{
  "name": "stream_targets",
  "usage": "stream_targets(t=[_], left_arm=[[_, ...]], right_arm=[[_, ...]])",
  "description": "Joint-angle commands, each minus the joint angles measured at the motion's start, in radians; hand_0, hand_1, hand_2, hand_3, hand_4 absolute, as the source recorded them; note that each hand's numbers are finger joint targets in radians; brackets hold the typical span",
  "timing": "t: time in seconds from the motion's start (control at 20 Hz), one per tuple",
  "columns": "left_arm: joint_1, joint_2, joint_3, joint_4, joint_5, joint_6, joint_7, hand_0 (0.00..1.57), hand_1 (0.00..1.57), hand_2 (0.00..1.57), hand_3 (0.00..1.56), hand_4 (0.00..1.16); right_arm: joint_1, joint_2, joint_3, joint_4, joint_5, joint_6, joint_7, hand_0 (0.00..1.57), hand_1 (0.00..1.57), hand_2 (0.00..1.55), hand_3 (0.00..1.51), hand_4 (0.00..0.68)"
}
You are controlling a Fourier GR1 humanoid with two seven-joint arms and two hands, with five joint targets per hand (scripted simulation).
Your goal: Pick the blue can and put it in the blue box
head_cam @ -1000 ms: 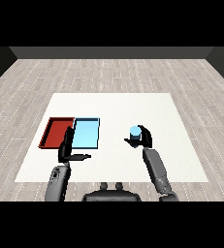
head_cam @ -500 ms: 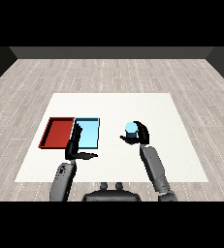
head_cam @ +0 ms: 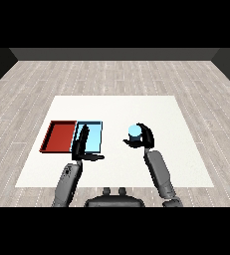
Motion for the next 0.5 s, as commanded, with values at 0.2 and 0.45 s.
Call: stream_targets(t=[0.2,0.45], left_arm=[[-0.085,-0.001,-0.091,0.094,0.07,0.075,-0.02,0.0,0.0,0.0,0.0,0.0],[-0.197,-0.001,-0.179,0.13,0.115,0.166,0.014,0.0,0.0,0.0,0.0,0.0]], right_arm=[[-0.028,0.014,0.05,-0.067,-0.009,-0.043,0.062,1.46,1.46,1.47,1.38,0.552],[-0.072,0.014,0.054,0.002,-0.008,-0.036,0.01,1.43,1.43,1.47,1.39,0.568]])
